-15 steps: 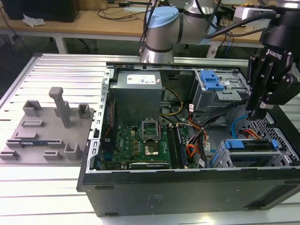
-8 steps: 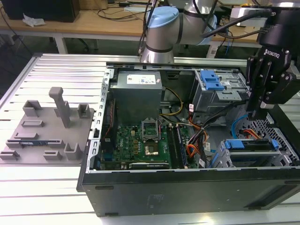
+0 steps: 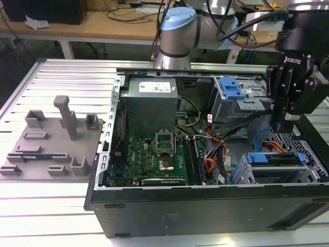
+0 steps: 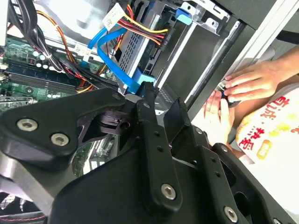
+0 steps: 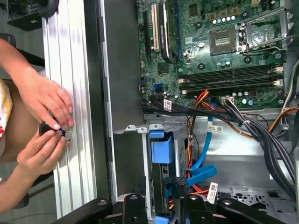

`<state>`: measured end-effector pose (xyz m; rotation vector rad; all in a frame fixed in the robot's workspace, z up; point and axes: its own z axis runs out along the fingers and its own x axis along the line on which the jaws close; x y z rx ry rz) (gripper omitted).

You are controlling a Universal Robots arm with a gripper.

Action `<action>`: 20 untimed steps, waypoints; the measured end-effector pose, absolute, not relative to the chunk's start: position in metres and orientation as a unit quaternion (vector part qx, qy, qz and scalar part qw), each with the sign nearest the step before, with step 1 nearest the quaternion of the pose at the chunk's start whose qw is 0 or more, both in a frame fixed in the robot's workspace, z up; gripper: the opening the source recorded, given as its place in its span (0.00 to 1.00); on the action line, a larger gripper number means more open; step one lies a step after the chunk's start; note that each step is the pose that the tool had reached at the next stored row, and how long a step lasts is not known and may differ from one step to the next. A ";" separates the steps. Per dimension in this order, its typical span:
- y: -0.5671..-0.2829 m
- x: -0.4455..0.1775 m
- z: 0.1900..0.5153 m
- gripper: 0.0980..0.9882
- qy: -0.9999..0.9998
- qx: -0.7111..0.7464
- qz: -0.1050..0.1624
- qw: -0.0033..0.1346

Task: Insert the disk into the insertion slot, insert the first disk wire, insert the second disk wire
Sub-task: 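Insert the second disk wire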

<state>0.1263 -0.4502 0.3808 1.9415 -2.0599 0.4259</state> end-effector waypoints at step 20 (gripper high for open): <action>-0.440 0.125 0.376 0.07 -0.706 0.671 0.164 0.154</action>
